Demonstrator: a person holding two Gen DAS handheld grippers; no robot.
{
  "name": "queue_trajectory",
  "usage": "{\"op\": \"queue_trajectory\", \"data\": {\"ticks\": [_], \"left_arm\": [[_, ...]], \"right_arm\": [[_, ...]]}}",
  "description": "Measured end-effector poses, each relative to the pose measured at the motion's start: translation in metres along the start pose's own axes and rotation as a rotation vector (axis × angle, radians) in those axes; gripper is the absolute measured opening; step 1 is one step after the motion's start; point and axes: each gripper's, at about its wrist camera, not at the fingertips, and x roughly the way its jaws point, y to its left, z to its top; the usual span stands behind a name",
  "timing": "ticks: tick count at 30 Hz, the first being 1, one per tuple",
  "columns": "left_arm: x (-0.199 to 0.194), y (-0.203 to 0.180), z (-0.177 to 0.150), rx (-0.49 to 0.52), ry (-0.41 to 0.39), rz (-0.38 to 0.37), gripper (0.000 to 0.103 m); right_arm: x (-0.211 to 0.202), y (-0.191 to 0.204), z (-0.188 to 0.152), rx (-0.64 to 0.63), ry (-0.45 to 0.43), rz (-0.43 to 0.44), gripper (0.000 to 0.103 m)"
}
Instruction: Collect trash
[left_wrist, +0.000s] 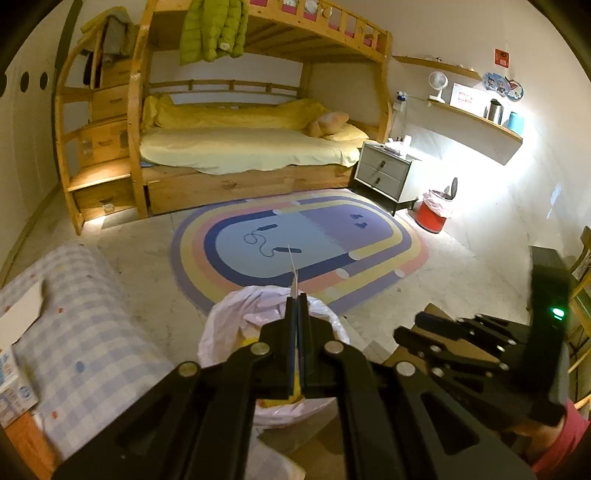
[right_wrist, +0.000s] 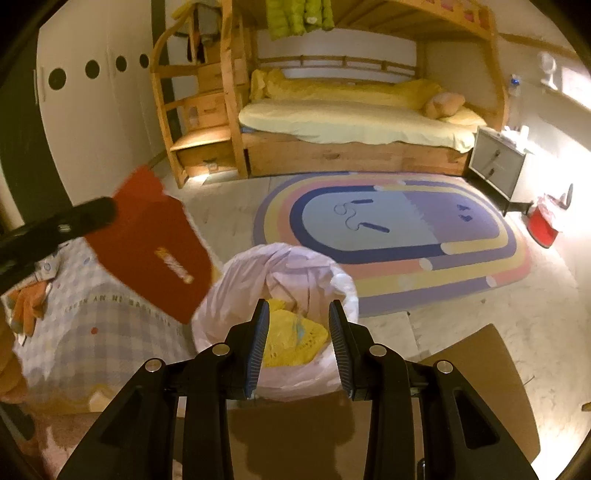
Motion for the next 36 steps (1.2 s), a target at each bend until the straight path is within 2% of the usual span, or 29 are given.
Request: {"op": "queue_trajectory", "data": {"ticks": [4,5,6,8,10,13,21,28,31,36], "left_arm": [[0.017,0.004,0.006,-0.015,0.014,-0.001,0.001],[0.021,0.008,0.007,-0.025,0.021,0.008,0.009],[0.022,0.011,0.005,-0.031,0.023,0.017,0.023],[0.019,0.021,0.002,-0.056,0.020,0.055,0.041],[0.013,0.029,0.000,-0.071,0.024,0.074,0.042],[-0.005,0.039,-0.010,-0.081,0.036,0.142,0.042],[-0.078,0.053,-0.047,-0.089,0.037,0.255,0.042],[-0.141,0.073,-0.071,-0.130,0.003,0.366,0.043],[-0.163,0.083,-0.083,-0.155,0.001,0.424,0.048],[-0.207,0.114,-0.103,-0.235,-0.021,0.539,0.054]], "right_arm": [[0.000,-0.004,0.004,0.007,-0.006,-0.009,0.035],[0.001,-0.005,0.004,0.008,-0.006,-0.011,0.035],[0.003,-0.005,0.005,0.010,-0.004,-0.011,0.035],[0.004,-0.004,0.005,0.010,-0.002,-0.012,0.035],[0.004,-0.004,0.006,0.010,-0.002,-0.007,0.035],[0.002,0.000,0.008,0.000,-0.008,0.005,0.035],[-0.016,0.037,0.006,-0.045,-0.023,0.085,0.035],[-0.035,0.096,0.007,-0.134,-0.026,0.204,0.036],[-0.044,0.128,0.006,-0.190,-0.025,0.250,0.042],[-0.050,0.179,0.003,-0.271,-0.014,0.323,0.045]]}}
